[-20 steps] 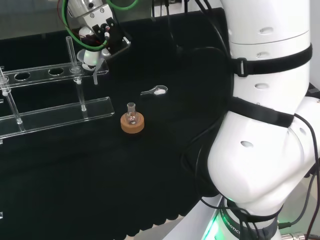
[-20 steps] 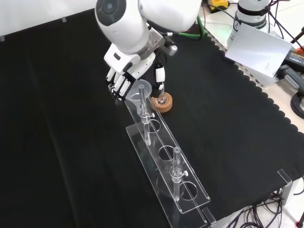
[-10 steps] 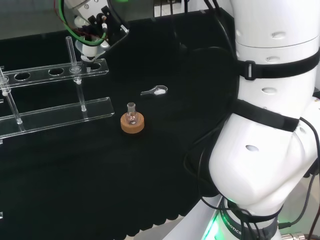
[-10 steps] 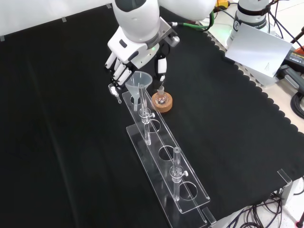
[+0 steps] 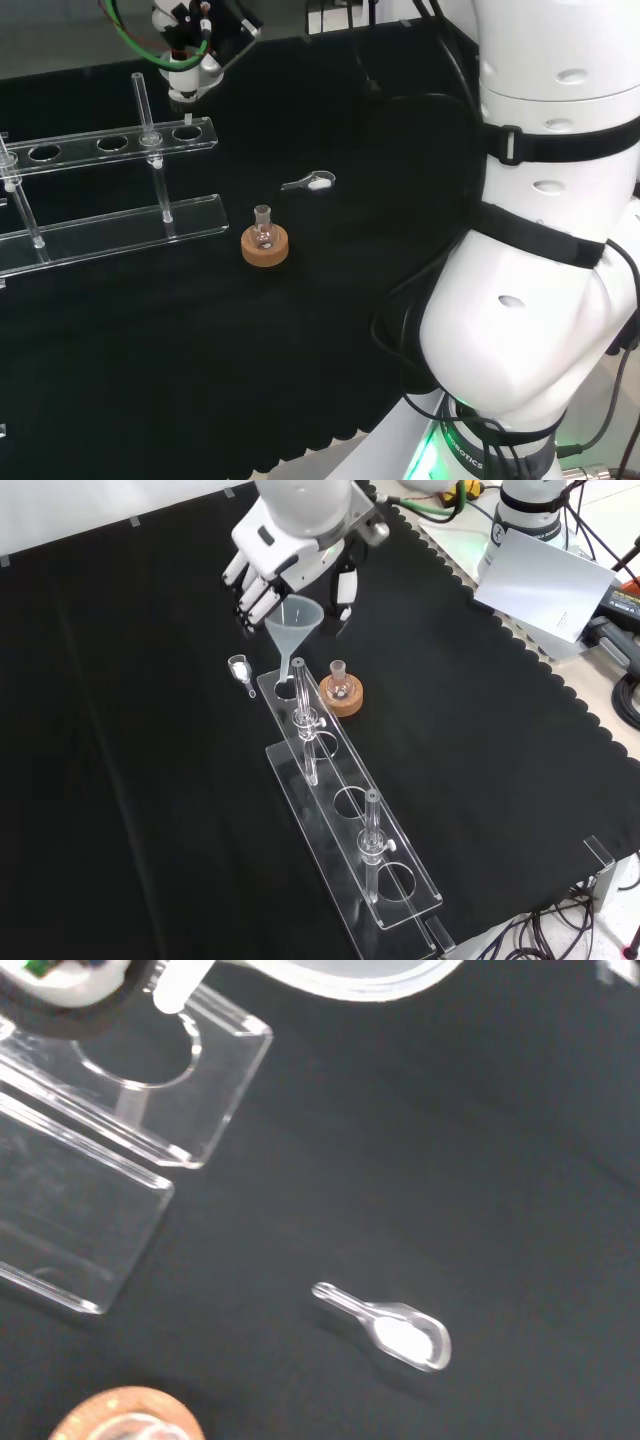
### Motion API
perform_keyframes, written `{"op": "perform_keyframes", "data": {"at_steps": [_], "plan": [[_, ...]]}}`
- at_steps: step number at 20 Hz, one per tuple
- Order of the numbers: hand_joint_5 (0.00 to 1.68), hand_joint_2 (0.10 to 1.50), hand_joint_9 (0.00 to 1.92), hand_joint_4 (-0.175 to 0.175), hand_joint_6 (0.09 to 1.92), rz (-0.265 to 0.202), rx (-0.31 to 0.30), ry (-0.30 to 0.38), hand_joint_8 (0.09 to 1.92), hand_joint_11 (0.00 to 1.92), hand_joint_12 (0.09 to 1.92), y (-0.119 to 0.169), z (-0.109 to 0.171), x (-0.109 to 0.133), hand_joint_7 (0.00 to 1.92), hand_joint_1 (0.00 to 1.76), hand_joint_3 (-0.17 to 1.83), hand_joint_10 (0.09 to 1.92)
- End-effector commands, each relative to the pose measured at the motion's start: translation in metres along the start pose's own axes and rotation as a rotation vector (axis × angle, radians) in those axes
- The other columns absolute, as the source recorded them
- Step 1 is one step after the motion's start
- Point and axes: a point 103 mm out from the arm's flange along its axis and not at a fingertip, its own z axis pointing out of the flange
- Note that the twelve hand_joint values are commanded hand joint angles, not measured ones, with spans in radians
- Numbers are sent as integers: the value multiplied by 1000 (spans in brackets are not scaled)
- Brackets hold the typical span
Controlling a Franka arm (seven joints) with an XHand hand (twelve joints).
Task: Pick up the funnel from the transparent funnel stand.
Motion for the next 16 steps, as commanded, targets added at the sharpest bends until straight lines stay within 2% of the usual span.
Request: {"op": "perform_keyframes", "data": {"at_steps": [1, 10, 11, 16], "plan": [[544, 650, 943, -41, 804, 73, 7, -49, 760, 534, 1317, -32, -15, -13, 679, 802, 514, 534], [543, 649, 951, -41, 821, 138, 32, -48, 758, 536, 1317, -72, 3, -28, 684, 799, 520, 531], [543, 649, 952, -41, 822, 152, 45, -67, 758, 537, 1316, -76, 3, -27, 684, 799, 521, 531], [541, 648, 954, -40, 828, 167, 65, -42, 758, 538, 1315, -94, 23, -40, 685, 798, 524, 529]]}}
